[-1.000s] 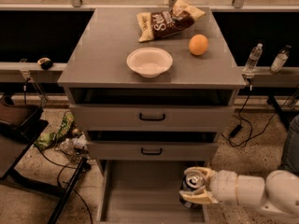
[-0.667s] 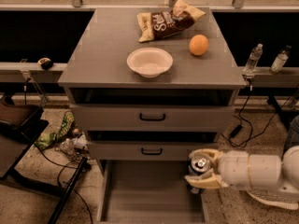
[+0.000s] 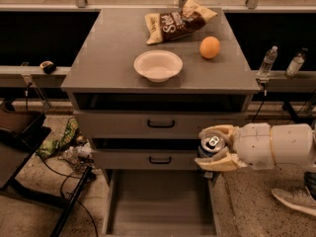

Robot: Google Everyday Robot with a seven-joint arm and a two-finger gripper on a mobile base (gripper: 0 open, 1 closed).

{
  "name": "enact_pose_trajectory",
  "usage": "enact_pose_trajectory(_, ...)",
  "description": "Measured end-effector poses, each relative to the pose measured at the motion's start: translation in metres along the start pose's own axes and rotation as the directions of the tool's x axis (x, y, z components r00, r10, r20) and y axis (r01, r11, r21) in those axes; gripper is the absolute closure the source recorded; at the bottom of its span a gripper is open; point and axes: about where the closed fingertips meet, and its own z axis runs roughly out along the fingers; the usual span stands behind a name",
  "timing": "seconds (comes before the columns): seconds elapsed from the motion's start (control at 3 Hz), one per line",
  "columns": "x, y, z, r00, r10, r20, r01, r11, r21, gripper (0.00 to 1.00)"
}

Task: Pick pepsi can from bottom drawer and place on counter

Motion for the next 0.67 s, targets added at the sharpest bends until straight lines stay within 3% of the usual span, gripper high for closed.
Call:
enact_pose_trajectory(0.33, 0.000, 0.000, 0.000, 1.000, 0.000, 0.000, 0.000, 1.0000, 0.000, 1.00)
enact_pose_trajectory(0.67, -0.035, -0.020, -0.007, 0.999, -0.047, -0.002, 0.047, 0.9989, -0.007, 1.00)
